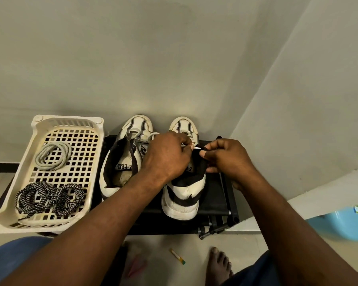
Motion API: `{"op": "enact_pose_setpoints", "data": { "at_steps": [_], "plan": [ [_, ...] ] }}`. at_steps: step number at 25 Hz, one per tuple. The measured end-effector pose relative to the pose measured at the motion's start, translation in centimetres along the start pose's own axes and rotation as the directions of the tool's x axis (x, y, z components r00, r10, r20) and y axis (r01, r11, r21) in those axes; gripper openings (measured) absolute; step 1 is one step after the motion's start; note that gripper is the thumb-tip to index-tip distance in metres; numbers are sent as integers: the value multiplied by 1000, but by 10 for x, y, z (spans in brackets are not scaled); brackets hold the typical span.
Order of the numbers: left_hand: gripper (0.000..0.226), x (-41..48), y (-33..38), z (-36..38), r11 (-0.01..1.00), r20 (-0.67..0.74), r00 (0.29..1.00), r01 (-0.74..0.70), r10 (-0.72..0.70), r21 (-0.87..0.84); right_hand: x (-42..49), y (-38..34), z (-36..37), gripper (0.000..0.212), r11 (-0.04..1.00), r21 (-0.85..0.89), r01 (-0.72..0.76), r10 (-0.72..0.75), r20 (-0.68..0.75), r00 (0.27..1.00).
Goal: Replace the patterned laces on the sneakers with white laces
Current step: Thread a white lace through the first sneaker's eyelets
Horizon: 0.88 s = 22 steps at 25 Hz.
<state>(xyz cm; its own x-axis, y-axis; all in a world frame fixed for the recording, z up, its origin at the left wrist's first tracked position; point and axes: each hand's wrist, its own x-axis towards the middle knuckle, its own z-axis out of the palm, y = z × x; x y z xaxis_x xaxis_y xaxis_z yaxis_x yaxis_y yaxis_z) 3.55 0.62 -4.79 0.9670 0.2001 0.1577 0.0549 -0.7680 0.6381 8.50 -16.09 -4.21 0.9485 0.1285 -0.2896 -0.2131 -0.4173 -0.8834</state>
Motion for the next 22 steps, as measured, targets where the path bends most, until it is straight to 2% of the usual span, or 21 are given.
{"op": "enact_pose_setpoints", "data": {
  "at_steps": [3,7,17,22],
  "plan": [
    [16,-2,2,4,999,-16,1000,-20,21,31,2,4,-7,4,984,148,-98,83,108,991],
    [15,-3,4,7,1000,-22,1000,0,1,18,3,3,-7,14,959,232,-164,134,139,981],
    [20,-4,5,9,1000,-8,1000,-10,10,21,5,7,-9,9,963,231,-138,103,159,982],
    [21,-5,6,8,996,-22,999,-44,46,75,4,7,-9,12,967,224,-124,90,159,983]
  ]
}}
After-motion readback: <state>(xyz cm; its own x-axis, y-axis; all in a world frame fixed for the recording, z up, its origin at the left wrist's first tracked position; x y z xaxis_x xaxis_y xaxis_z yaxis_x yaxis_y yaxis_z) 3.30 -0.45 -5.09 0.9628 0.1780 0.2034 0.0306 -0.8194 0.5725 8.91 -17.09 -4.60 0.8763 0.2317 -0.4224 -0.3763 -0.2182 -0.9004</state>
